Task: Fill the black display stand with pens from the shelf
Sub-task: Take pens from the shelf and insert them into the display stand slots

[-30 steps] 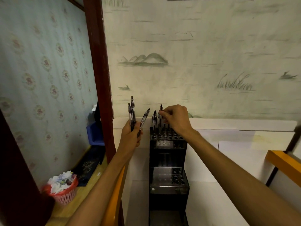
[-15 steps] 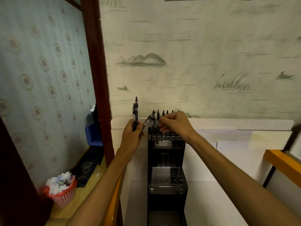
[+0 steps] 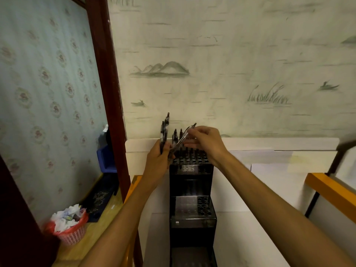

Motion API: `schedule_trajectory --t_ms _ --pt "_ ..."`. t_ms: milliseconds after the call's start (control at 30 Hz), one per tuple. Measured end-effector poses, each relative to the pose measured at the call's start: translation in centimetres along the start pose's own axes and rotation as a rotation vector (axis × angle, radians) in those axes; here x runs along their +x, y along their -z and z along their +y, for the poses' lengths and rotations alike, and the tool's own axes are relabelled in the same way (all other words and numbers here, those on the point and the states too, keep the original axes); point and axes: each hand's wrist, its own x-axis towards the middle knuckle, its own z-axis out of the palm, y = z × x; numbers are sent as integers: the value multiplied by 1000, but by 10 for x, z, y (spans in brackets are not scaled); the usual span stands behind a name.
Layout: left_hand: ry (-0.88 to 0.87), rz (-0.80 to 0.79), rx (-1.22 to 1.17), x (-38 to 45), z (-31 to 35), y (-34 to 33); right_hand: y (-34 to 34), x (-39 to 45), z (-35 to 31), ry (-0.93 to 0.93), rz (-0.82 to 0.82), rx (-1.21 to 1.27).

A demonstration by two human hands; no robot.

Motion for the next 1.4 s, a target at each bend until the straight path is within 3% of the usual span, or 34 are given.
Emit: schedule_trajectory --t_ms 267,433,700,967,1233,1333,1400 --pt "-58 67 141 7 -18 17 23 22 -4 274 183 -437" --pt "-88 66 151 8 -21 22 21 26 1 364 152 -682" --pt "-109 55 119 7 -19 25 13 25 7 426 88 -856" --pt "-92 51 52 7 -15 23 11 20 21 339 -36 -1039" --pt "-94 11 44 7 -13 16 14 15 16 319 43 -1001" --pt "-87 4 59 6 -13 13 14 9 7 289 90 -820" --pt "-75 -16 44 5 -12 9 13 4 -1 194 26 -555"
